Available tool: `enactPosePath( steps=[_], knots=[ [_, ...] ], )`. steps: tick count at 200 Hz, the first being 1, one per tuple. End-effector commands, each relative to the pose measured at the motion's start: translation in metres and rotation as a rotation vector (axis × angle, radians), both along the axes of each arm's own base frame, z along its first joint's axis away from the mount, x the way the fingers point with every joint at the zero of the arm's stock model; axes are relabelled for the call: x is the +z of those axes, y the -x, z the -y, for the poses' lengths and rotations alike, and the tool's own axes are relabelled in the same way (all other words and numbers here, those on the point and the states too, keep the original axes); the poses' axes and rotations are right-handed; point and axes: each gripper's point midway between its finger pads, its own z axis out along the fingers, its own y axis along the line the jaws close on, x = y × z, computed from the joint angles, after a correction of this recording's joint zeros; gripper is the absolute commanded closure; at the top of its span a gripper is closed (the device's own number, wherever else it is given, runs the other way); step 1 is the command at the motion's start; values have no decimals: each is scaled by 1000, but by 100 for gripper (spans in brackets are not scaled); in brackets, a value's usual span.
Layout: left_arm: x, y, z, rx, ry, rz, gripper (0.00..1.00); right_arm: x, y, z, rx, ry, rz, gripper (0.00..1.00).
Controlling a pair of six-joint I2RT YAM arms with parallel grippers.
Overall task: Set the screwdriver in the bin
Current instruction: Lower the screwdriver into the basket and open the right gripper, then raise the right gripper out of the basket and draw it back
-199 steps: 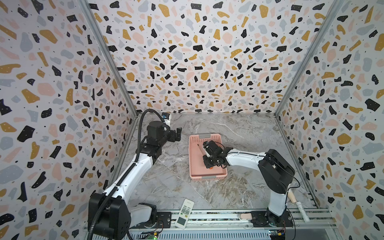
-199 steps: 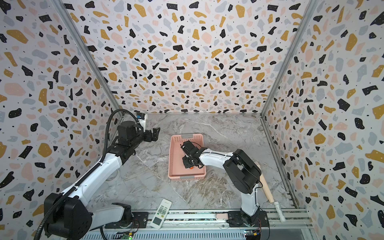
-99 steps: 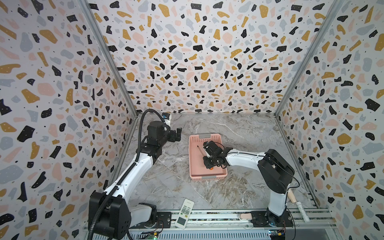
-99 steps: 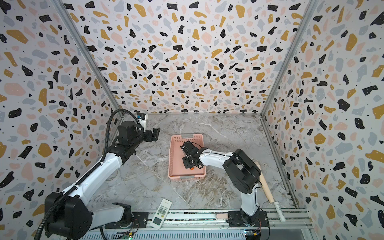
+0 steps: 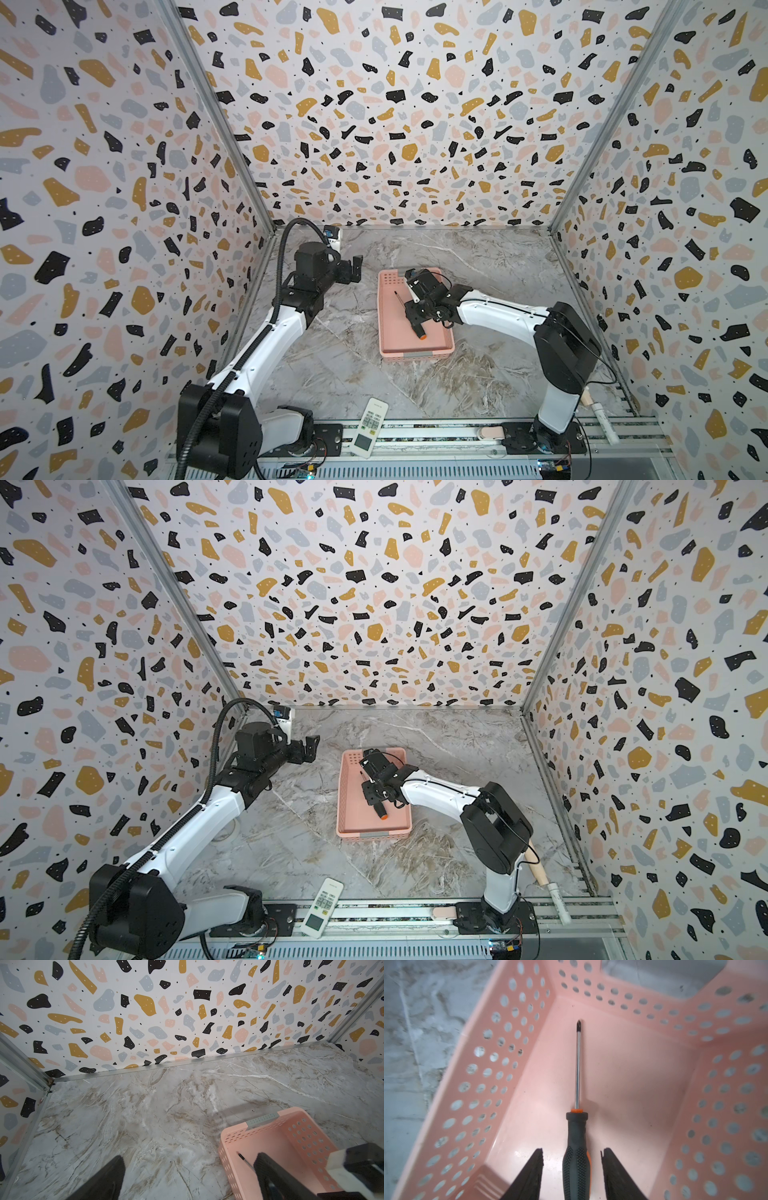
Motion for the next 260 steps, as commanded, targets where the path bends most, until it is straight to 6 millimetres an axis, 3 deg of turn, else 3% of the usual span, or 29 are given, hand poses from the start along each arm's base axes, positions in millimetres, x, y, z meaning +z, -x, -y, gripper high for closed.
enactPosePath(
  steps=[1, 29, 76, 107, 117, 120, 146, 171, 200, 221, 249, 260],
  knots=[
    [20, -3, -1, 8, 6, 54, 0, 51, -4, 6, 19, -32, 98, 45],
    [20, -2, -2, 13, 5, 58, 0, 76, -9, 28, 8, -52, 143, 41],
    [31, 2, 0, -1, 21, 82, 0, 112, -12, 84, -110, -106, 231, 29],
    [42, 7, 3, -15, 56, 127, 1, 131, -11, 119, -202, -144, 269, 14],
    [43, 7, 3, -19, 58, 129, 0, 135, -11, 132, -237, -144, 280, 5],
    [42, 7, 4, -23, 58, 126, 0, 136, -11, 136, -248, -141, 283, 0],
    [46, 11, 14, -84, 79, 138, 0, 138, -8, 164, -318, -113, 306, 1],
    [50, 13, 11, -70, 76, 175, 0, 142, -5, 189, -380, -104, 351, 1],
    [54, 13, -9, 43, 71, 210, 1, 137, -2, 230, -525, -57, 384, 1],
    [53, 13, -16, 83, 69, 233, 0, 134, -4, 249, -554, -35, 408, 1],
    [50, 11, -36, 204, 82, 280, 1, 126, -11, 263, -548, 3, 460, 1],
    [35, 13, -53, 314, 122, 303, 0, 124, -15, 264, -539, 14, 495, 1]
  ],
)
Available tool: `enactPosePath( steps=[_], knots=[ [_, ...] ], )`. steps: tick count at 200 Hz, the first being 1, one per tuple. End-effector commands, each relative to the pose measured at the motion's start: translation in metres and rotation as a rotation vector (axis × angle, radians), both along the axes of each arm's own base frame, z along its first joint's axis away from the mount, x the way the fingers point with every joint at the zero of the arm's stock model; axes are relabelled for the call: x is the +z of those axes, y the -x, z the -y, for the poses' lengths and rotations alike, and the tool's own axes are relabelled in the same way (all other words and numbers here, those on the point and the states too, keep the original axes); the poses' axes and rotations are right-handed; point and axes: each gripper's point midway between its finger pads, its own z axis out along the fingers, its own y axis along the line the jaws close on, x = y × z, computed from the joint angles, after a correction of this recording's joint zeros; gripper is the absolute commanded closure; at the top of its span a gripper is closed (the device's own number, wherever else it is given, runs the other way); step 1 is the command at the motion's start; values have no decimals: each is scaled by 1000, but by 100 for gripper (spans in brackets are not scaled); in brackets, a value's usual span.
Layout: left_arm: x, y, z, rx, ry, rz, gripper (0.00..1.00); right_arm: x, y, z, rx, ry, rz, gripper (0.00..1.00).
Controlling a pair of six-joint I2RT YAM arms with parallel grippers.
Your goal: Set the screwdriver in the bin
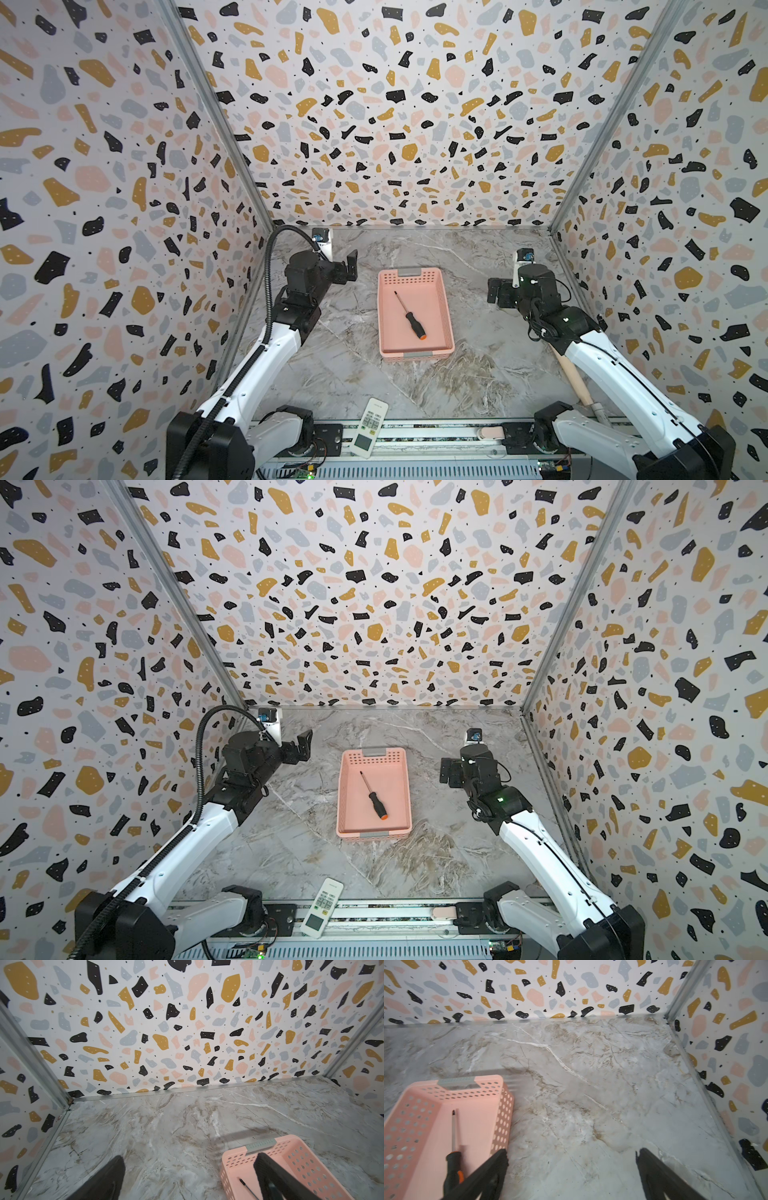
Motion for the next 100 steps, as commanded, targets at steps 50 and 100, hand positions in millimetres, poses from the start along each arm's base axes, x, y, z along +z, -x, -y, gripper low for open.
enactPosePath(
  steps=[50, 100],
  knots=[
    [-65, 21, -60, 333, 71, 109, 0, -19, -23, 18, -25, 146, 242, 1],
    [-83, 46, -84, 429, -17, 150, 0, -58, -24, 39, -51, 254, 436, 1]
  ],
)
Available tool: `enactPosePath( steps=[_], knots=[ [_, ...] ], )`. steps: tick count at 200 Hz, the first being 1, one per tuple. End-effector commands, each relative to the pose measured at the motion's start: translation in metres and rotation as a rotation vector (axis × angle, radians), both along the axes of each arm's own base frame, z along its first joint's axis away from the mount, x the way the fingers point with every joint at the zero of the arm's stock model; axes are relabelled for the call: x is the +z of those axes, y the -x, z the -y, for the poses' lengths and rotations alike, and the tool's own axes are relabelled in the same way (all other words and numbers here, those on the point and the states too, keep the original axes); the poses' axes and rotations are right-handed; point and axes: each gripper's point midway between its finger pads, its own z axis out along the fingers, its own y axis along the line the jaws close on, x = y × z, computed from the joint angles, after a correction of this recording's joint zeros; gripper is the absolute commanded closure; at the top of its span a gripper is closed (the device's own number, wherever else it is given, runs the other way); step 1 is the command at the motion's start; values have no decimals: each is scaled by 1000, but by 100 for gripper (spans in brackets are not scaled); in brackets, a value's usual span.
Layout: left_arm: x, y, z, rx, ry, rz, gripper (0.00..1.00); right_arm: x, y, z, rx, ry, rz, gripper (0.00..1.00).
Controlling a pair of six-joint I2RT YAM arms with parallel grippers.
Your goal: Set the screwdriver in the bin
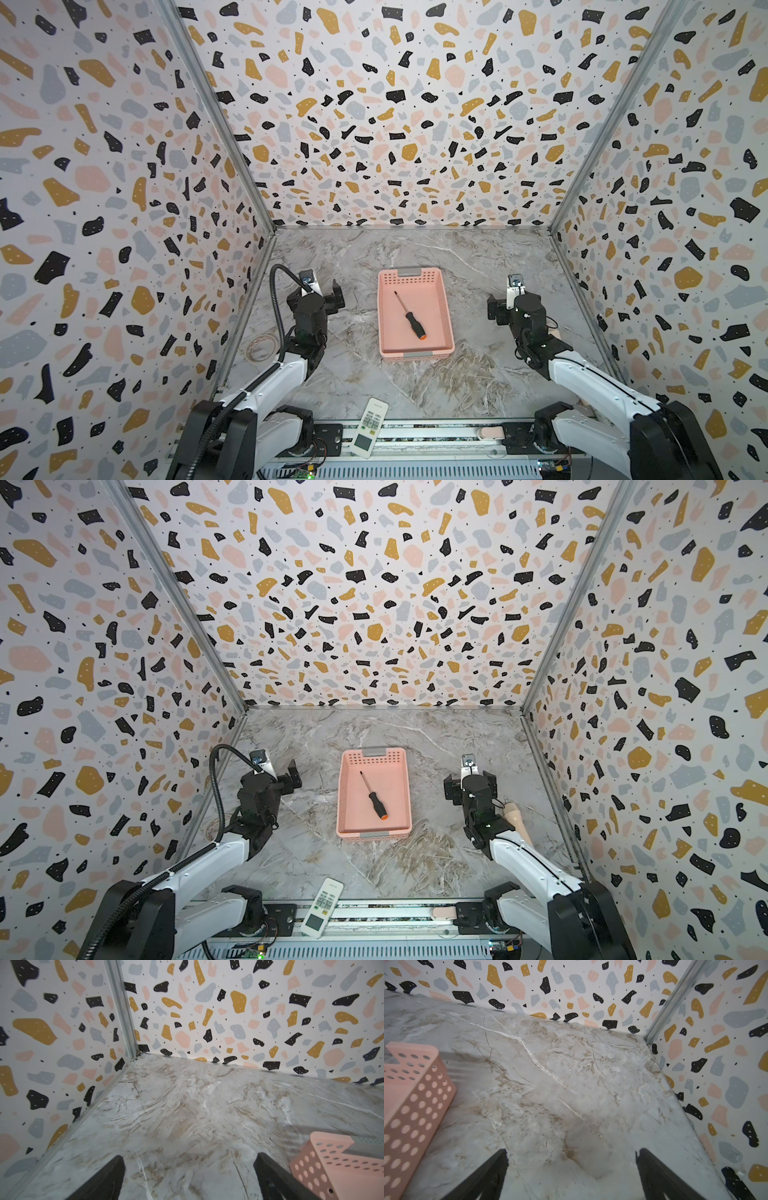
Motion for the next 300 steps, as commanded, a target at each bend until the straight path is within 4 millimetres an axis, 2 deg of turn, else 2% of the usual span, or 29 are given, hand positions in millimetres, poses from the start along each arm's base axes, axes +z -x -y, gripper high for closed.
enactPosePath(
  steps=[1, 22, 42, 59, 79, 120, 150, 170, 189, 220, 238, 252, 300],
  knots=[
    [25, 9, -14, 63, -33, 137, 0, 36, -10, 12, -36, 20, 255, 1],
    [18, 15, -11, 24, -88, 149, 0, 19, -14, 22, -52, 52, 231, 1],
    [4, 15, -15, 33, -139, 106, 1, 11, -19, 25, -36, 47, 236, 1],
    [-5, 17, -24, 87, -127, 87, 1, 2, -26, 27, -31, 15, 196, 1],
    [-17, 16, -25, 75, -124, 71, 0, 5, -35, 27, -9, -50, 206, 1],
    [-22, 17, -18, 13, -158, 110, 0, -5, -31, 30, 41, -102, 231, 1],
    [-33, 14, -5, -97, -171, 110, 0, -13, -29, 27, 101, -131, 222, 1],
    [-37, 18, -7, -88, -165, 137, 0, -13, -32, 27, 123, -147, 212, 1],
    [-46, 8, -7, -95, -165, 70, 1, -13, -31, 28, 148, -173, 214, 1],
    [-46, 2, -15, -76, -127, 63, 0, -12, -28, 28, 157, -181, 219, 1],
    [-47, 0, -30, 18, -103, 53, 1, -11, -27, 25, 177, -177, 227, 1],
    [-47, 1, -31, 21, -104, 52, 0, -13, -30, 19, 199, -161, 208, 1],
    [-47, 1, -31, 21, -105, 53, 0, -13, -30, 19, 178, -141, 209, 1]
  ],
)
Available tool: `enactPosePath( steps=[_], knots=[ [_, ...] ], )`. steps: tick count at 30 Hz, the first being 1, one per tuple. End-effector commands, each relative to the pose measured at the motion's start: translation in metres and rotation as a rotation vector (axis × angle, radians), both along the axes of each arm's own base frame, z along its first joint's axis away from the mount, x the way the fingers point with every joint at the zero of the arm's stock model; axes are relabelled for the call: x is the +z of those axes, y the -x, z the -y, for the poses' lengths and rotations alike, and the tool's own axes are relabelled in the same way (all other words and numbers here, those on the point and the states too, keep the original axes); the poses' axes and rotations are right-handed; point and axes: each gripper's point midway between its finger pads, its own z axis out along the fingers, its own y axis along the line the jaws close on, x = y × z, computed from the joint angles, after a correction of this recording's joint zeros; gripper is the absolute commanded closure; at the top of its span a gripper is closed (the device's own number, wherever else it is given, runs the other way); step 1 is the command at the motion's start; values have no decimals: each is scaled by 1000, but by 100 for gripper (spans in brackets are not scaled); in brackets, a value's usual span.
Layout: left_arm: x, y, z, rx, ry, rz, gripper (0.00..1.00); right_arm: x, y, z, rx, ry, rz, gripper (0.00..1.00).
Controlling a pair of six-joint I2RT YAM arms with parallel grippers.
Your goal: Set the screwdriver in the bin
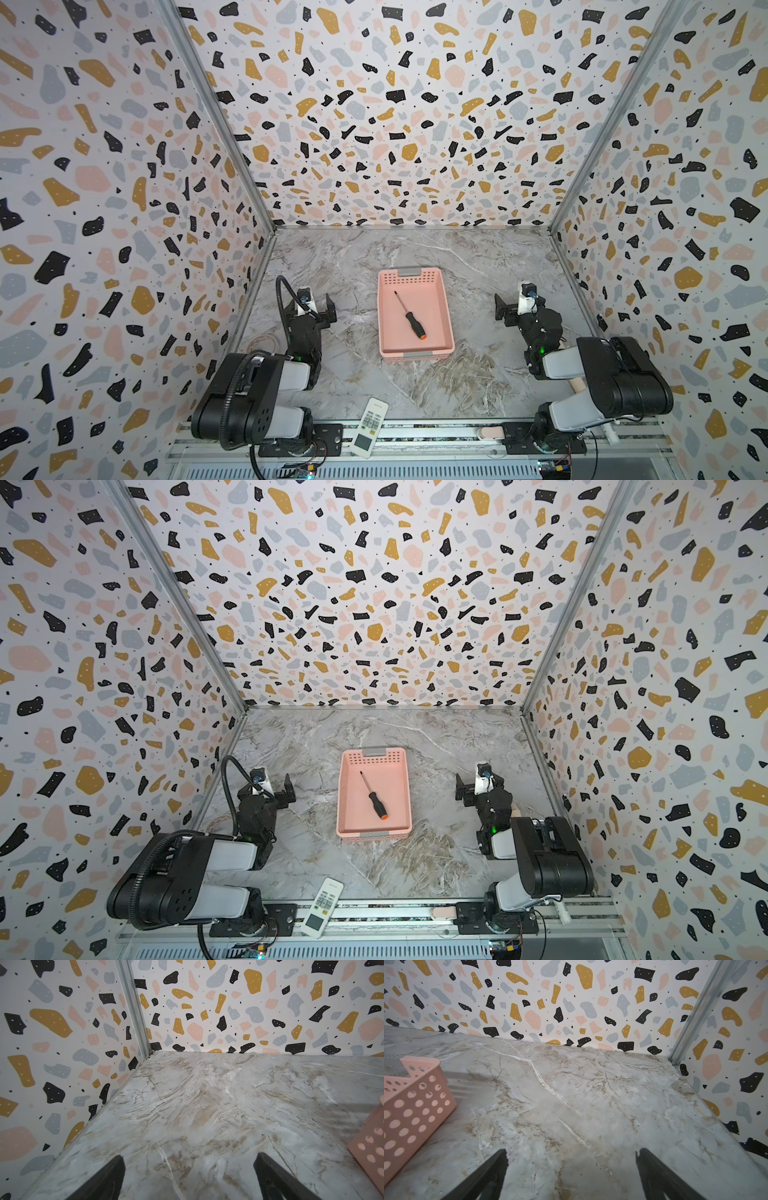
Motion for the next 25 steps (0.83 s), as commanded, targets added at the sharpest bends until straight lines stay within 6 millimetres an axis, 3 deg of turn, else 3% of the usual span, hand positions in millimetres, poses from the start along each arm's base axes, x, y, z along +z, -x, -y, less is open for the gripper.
enactPosePath(
  steps=[1, 25],
  knots=[
    [13, -5, -5, 27, 9, 47, 0, 7, -2, 0, -3, 11, 21, 1],
    [13, -5, -5, 27, 10, 46, 0, 7, -3, 0, -1, 6, 20, 1]
  ],
)
